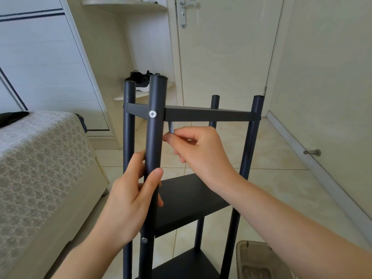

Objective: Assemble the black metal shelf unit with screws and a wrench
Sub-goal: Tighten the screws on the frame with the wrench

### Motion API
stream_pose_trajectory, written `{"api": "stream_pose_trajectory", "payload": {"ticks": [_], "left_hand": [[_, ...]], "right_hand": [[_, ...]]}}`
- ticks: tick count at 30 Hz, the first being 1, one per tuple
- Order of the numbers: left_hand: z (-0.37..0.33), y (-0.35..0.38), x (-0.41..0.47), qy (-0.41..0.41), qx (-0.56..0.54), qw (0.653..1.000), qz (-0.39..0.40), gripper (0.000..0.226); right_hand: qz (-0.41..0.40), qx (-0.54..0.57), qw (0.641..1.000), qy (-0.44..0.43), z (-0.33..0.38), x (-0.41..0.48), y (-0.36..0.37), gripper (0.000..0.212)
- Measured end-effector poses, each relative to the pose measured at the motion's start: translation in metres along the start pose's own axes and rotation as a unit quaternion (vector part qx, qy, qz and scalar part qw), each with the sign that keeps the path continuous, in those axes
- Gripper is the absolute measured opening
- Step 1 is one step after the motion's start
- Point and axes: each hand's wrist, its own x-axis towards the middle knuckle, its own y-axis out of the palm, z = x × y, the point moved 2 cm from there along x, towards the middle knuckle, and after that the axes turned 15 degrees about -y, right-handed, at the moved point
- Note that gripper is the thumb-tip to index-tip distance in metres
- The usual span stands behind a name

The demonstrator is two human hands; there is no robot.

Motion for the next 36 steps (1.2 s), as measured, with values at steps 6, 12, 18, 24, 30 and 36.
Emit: {"api": "stream_pose_trajectory", "payload": {"ticks": [6, 12, 18, 24, 30, 36], "left_hand": [[-0.001, -0.001, 0.000, -0.002, 0.004, 1.000, -0.001, 0.025], [0.001, -0.004, 0.000, -0.002, 0.008, 1.000, -0.006, 0.029], [0.006, -0.008, 0.002, -0.005, -0.002, 1.000, -0.003, 0.023], [0.008, -0.011, 0.005, -0.005, -0.001, 1.000, -0.005, 0.020], [0.007, -0.012, 0.006, -0.009, -0.002, 1.000, -0.004, 0.023], [0.008, -0.011, 0.007, -0.004, 0.001, 1.000, 0.001, 0.022]], "right_hand": [[-0.018, -0.027, 0.999, -0.033, -0.002, -0.001, 0.003, 0.018], [-0.029, -0.042, 0.997, -0.061, -0.005, 0.000, 0.018, 0.021], [-0.105, -0.070, 0.982, -0.143, -0.011, 0.006, 0.037, 0.023], [-0.132, -0.083, 0.973, -0.173, -0.019, 0.011, 0.045, 0.021], [-0.104, -0.080, 0.980, -0.151, -0.020, 0.009, 0.042, 0.021], [-0.021, -0.060, 0.996, -0.060, -0.021, 0.001, 0.031, 0.025]]}}
